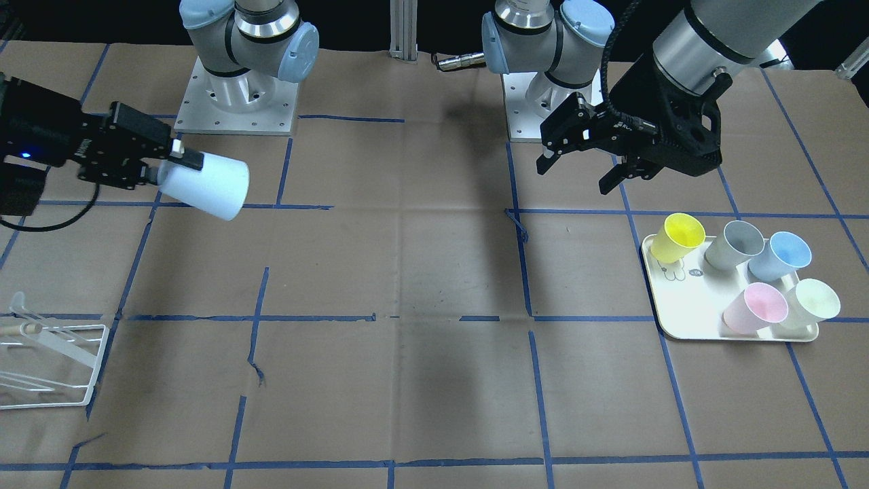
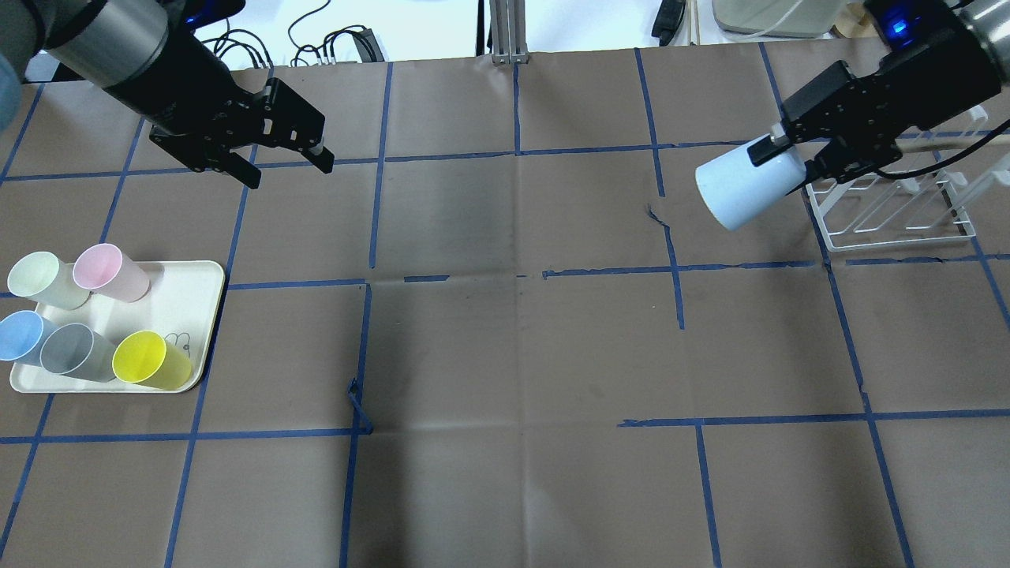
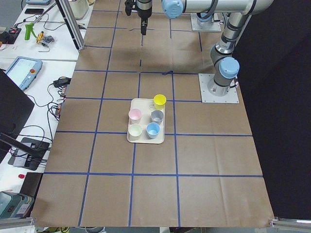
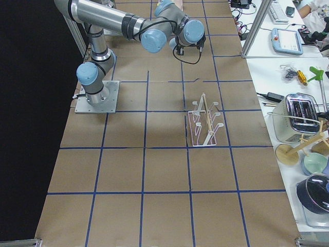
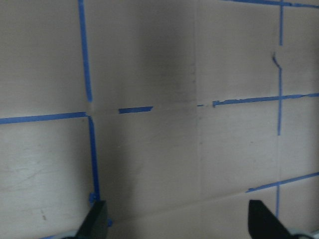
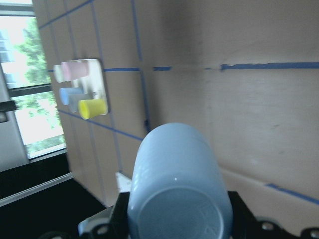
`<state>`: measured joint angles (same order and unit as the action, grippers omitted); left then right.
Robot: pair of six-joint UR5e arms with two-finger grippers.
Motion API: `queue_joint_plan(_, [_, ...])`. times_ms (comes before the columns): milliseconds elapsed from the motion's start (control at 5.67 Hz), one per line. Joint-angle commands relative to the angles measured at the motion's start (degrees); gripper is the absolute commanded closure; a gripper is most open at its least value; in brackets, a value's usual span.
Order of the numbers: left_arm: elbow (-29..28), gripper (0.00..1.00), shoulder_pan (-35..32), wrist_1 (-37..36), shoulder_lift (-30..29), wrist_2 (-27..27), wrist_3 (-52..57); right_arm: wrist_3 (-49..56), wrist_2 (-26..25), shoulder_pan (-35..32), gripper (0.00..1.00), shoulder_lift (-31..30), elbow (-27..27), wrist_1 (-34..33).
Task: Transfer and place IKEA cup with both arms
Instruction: 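Lift the cup toward the left gripper while the left arm reaches in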
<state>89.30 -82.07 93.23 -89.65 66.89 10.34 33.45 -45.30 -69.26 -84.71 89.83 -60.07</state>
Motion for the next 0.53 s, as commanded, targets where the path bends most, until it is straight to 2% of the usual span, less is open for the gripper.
queue_joint_plan(0, [1.8,0.01,4.2,2.1,-0.1,-17.2,2.0,-0.1,18.8,-7.2,0.5,-0.2,5.4,7.8])
queue_joint_plan(353, [6.9,0.01,8.5,3.0,0.1,-36.4,6.4,0.5,35.7,-16.6,0.5,-0.2,9.4,7.9])
